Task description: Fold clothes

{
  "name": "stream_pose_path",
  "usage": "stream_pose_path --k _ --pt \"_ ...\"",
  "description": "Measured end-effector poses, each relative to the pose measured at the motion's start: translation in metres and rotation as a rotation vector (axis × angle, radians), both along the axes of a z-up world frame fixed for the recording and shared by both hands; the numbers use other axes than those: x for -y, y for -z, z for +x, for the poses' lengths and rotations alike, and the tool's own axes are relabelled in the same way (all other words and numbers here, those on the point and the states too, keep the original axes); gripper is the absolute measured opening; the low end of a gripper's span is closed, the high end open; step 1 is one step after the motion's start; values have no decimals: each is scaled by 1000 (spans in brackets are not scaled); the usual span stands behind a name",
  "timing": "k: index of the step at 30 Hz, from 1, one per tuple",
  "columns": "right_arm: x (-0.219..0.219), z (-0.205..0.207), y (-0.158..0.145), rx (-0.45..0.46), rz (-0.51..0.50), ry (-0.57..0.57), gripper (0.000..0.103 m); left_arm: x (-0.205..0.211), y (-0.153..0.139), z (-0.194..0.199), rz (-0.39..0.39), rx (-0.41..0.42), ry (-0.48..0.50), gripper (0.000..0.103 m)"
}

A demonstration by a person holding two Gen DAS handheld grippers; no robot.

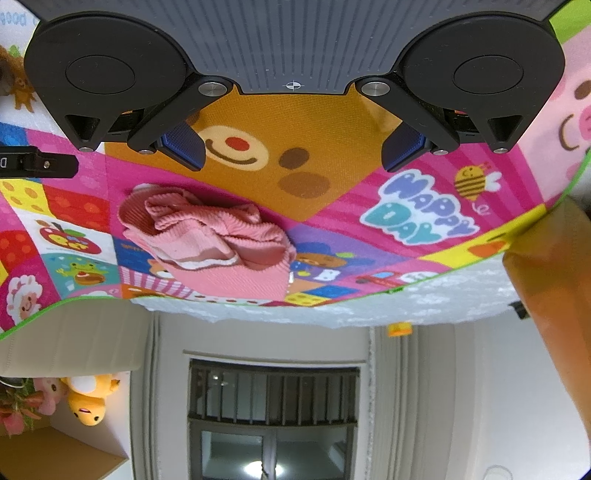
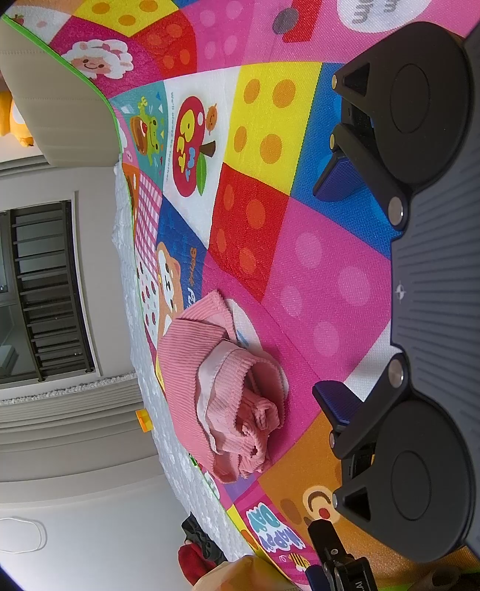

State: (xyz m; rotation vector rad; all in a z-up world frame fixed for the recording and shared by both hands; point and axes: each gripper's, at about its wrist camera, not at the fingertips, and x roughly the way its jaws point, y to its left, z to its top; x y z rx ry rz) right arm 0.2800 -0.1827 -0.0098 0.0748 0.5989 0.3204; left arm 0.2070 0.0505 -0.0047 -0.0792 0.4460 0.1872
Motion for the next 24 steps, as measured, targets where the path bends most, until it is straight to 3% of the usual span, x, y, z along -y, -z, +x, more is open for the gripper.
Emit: stream_pose_path --k 24 --pt "-2 -1 0 6 -11 1 103 3 0 -2 14 8 -1 103"
